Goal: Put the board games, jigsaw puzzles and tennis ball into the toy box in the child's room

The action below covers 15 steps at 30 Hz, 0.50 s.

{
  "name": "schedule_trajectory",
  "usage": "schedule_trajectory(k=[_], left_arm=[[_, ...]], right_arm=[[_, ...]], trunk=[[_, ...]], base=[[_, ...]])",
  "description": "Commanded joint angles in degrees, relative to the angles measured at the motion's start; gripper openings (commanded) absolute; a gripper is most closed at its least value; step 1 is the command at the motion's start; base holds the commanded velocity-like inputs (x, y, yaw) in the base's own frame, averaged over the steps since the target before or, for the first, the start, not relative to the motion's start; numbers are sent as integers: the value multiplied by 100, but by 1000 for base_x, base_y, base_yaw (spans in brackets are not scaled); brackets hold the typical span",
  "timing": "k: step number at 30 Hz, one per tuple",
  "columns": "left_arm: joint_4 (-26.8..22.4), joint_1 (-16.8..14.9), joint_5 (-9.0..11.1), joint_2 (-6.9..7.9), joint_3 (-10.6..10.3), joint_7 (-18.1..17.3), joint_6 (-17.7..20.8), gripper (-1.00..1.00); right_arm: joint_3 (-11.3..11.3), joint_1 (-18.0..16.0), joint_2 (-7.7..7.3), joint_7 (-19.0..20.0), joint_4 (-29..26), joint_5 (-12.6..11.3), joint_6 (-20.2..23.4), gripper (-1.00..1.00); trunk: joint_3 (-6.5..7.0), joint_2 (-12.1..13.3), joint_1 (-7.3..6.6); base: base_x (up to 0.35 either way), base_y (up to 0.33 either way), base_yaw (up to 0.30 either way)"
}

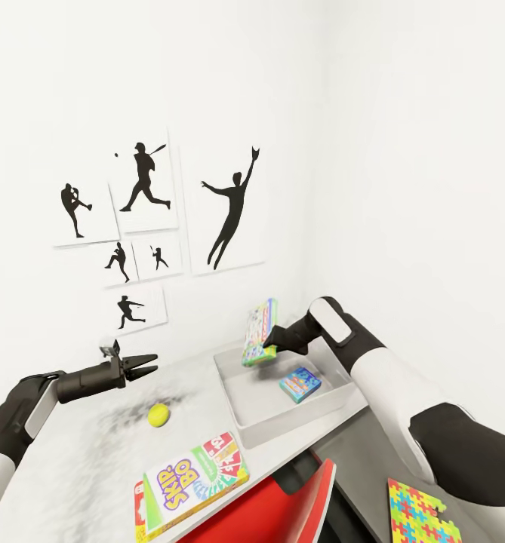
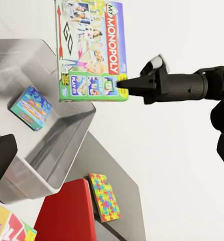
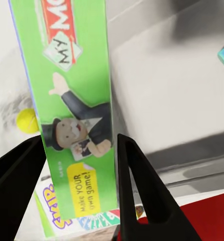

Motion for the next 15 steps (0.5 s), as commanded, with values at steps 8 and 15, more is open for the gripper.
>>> schedule_trajectory(k=[8, 15], left_arm=[[0, -5, 11, -1, -3, -11, 54, 100], [0, -5, 15, -1, -2, -23, 45, 100]], right_arm=[[495, -12, 4, 96, 567, -71, 4, -100], [817, -26, -5, 964, 728, -70, 4, -100]], trunk=[[-12, -11, 3], [-12, -11, 3]], base=[[0, 0, 0], [0, 0, 0]])
